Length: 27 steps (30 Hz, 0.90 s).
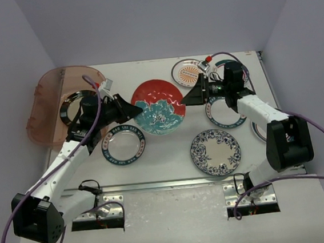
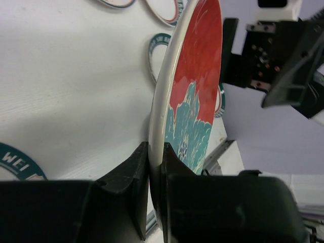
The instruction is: Place the plates into the plastic bin on the countertop
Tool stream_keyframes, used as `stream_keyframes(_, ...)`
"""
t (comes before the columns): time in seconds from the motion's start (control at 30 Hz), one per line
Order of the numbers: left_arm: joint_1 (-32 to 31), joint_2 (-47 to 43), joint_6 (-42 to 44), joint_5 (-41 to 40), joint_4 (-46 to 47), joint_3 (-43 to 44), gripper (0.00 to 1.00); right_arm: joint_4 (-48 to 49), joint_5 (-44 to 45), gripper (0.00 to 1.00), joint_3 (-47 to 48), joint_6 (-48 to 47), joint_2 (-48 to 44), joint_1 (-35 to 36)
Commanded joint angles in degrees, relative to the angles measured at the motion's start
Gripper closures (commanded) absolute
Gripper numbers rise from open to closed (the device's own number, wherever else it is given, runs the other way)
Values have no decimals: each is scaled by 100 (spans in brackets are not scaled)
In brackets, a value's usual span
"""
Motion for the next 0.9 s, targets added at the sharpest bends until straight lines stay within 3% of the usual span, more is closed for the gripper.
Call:
stream_keyframes(0.0, 425, -343, -356, -938, -36, 957, 100, -66, -7, 1, -159, -8, -460, -132)
stream_keyframes(0.17, 2071, -408, -719, -1286, -1060, 1963, 100, -1805, 1083, 1, -288, -1210, -988, -381)
stream_keyframes(0.33, 3278, -57, -1033, -1679, -2015, 2360, 100, -2222, 1588, 1, -727, -1584, -1560, -389)
stream_keyframes(0.57, 3993, 752, -1229, -2197, -1787, 2290, 100, -2383, 1596, 1, -1110, -1629, -2312, -389)
stream_keyframes(0.87, 4042, 2047, -898, -2073, -1239, 2454, 100, -2351, 1519, 1, -1576, -1612, -3031, -380)
